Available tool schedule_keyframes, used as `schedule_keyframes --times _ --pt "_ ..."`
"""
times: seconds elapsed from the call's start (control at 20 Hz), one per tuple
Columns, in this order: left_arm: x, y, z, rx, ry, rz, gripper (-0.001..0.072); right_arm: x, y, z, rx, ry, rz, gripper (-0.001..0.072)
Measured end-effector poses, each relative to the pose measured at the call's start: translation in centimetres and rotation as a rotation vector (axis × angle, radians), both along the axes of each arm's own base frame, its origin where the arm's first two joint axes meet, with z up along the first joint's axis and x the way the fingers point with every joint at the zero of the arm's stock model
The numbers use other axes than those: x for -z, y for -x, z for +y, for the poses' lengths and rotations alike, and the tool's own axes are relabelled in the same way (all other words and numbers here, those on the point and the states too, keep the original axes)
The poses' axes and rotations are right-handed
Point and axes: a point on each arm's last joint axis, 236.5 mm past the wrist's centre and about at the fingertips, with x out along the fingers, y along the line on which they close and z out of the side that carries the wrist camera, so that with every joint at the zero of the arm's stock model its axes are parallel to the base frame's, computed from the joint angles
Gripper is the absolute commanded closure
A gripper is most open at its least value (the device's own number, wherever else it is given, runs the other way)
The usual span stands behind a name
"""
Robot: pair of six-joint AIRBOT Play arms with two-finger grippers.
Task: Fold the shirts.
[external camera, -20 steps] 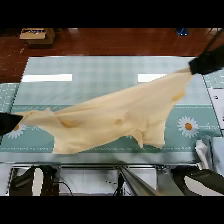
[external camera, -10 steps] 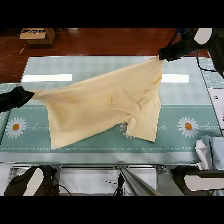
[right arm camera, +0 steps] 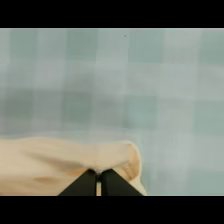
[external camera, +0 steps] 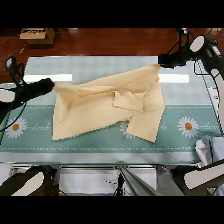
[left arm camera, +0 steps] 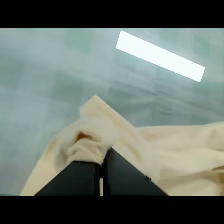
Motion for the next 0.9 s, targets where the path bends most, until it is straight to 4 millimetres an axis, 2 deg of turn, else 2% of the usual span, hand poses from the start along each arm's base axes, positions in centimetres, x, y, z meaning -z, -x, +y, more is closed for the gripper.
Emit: schedule_keyframes --times 0.05,0.1,0.15,0.2,0.25,0.3,0.35,0.4,0.45,0.55,0.65,0.75,0.8,0.85,0.9 --pt "0.6 -0.1 -0.8 0.005 0.01 0.011 0.0453 0.5 0.2 0.1 -0.002 -0.008 0.019 0.0498" --pt "0.8 -0.2 -1.4 0.011 0.018 0.018 0.0259 0.6 0.4 0.2 -0.004 -0.013 0.03 0.0415" --pt "0.7 -0.3 -1.7 0.011 0.025 0.019 0.0168 0.4 0.6 0.0 -0.009 -0.012 0.039 0.0335" --pt "0.1 -0.5 -1.5 0.012 0.022 0.012 0.0172 -0.4 0.8 -0.6 -0.019 0.001 0.04 0.0272" --pt "-0.5 -0.3 -1.1 0.026 0.016 0.019 0.0179 -1.6 1.2 -1.5 -0.031 0.02 0.035 0.0272" --pt "-1.3 0.0 -0.2 0.041 0.0 0.035 0.0251 -2.8 1.5 -2.7 -0.031 0.038 0.029 0.0273" --pt "-1.8 0.6 0.8 0.05 -0.014 0.064 0.0281 -3.9 2.0 -4.5 -0.018 0.068 0.027 0.0273" --pt "-1.6 2.0 2.0 0.061 -0.022 0.128 0.0274 -4.8 2.6 -6.3 0.0 0.095 0.029 0.0275" --pt "-0.9 3.8 3.0 0.066 -0.017 0.215 0.0255 -5.5 3.3 -8.2 0.023 0.113 0.039 0.0276" --pt "1.3 8.4 4.3 0.066 0.014 0.411 0.0148 -5.9 5.2 -12.0 0.081 0.127 0.087 0.0289" --pt "3.8 13.3 4.1 0.07 0.071 0.592 0.0147 -5.3 7.3 -14.9 0.134 0.107 0.151 0.0288" --pt "5.9 17.2 3.6 0.069 0.113 0.721 0.0147 -4.4 9.0 -16.4 0.162 0.048 0.201 0.0287" --pt "6.7 18.5 3.3 0.065 0.131 0.765 0.014 -3.9 9.7 -16.7 0.168 0.013 0.219 0.0287" --pt "7.4 20.0 2.9 0.074 0.147 0.809 0.0092 -3.4 10.4 -16.9 0.17 -0.024 0.237 0.0287" --pt "7.8 20.9 2.6 0.078 0.159 0.839 0.0092 -3.0 10.9 -17.0 0.171 -0.053 0.249 0.0287"
